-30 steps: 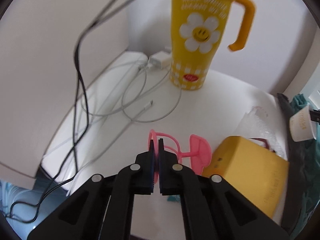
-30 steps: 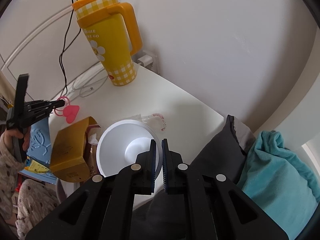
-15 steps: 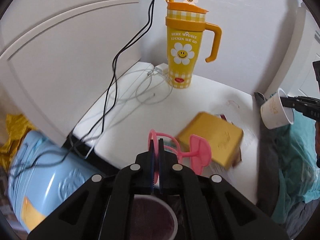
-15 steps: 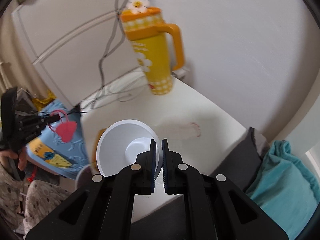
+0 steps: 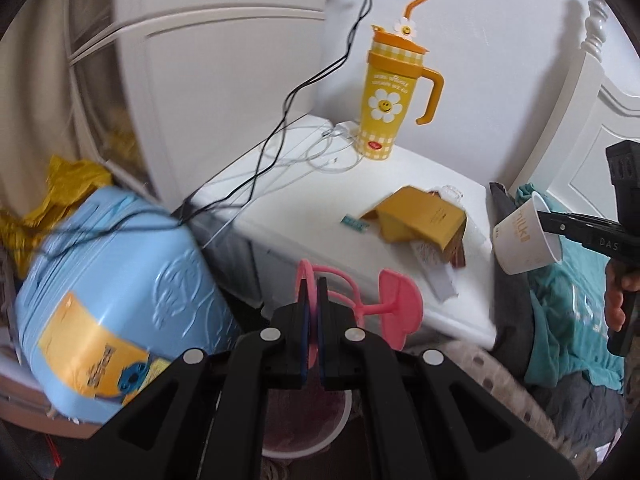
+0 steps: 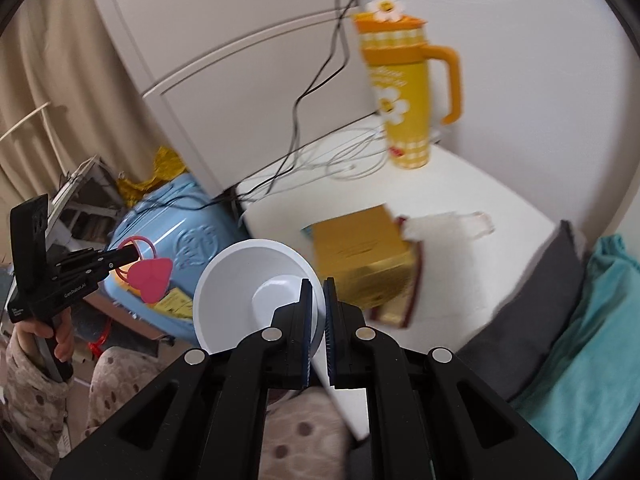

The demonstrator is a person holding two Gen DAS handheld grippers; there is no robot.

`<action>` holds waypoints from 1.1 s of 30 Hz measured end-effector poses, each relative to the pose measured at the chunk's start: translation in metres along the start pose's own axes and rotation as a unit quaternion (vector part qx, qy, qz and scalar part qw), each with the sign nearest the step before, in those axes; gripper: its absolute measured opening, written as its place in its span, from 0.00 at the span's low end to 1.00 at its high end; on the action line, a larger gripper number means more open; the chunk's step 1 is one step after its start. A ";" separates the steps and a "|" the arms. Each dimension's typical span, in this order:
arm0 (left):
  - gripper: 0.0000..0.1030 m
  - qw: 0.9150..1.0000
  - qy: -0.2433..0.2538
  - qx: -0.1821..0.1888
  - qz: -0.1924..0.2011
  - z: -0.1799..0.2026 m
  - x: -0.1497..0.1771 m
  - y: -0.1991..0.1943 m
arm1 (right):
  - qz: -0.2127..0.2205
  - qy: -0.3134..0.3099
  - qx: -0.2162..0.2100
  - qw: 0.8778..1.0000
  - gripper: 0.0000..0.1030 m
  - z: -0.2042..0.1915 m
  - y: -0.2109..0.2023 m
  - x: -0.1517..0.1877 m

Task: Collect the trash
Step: 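Carry the cup and pink stand in both grippers over the pink-lined trash bin, then open both grippers to drop the cup and pink stand into the bin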

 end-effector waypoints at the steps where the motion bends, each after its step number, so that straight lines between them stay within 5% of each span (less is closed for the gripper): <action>1: 0.03 1.000 -0.004 0.000 0.000 -0.005 0.006 -0.002 | -0.004 -0.002 -0.002 1.000 0.05 -0.007 0.004 0.003; 15: 0.03 0.995 -0.026 0.077 -0.050 -0.089 0.114 0.027 | -0.109 -0.074 -0.032 0.991 0.05 -0.122 0.105 0.061; 20: 0.03 0.990 -0.016 0.113 -0.088 -0.100 0.132 0.058 | -0.157 -0.100 -0.023 0.982 0.05 -0.142 0.156 0.091; 28: 0.03 0.985 0.001 0.117 -0.129 -0.113 0.150 0.101 | -0.208 -0.140 -0.010 0.968 0.06 -0.161 0.210 0.123; 30: 0.14 0.982 -0.009 0.127 -0.141 -0.113 0.153 0.107 | -0.208 -0.142 -0.003 0.968 0.14 -0.161 0.215 0.124; 31: 0.36 0.980 -0.015 0.133 -0.148 -0.113 0.155 0.110 | -0.208 -0.144 0.003 0.967 0.31 -0.160 0.214 0.125; 32: 0.70 0.980 -0.017 0.133 -0.151 -0.113 0.156 0.111 | -0.206 -0.150 0.015 0.967 0.48 -0.158 0.215 0.126; 33: 0.82 0.981 -0.017 0.124 -0.146 -0.115 0.154 0.112 | -0.201 -0.156 0.023 0.967 0.54 -0.156 0.213 0.125</action>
Point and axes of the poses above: each gripper's, at about its wrist camera, not at the fingertips, and y roughly the way its jaws point, z to its right, x to its underside, the point moved 10 cm from there along y, roughly the way its jaws point, and after that the axes turned 5 degrees about x, right-handed, at the moved point
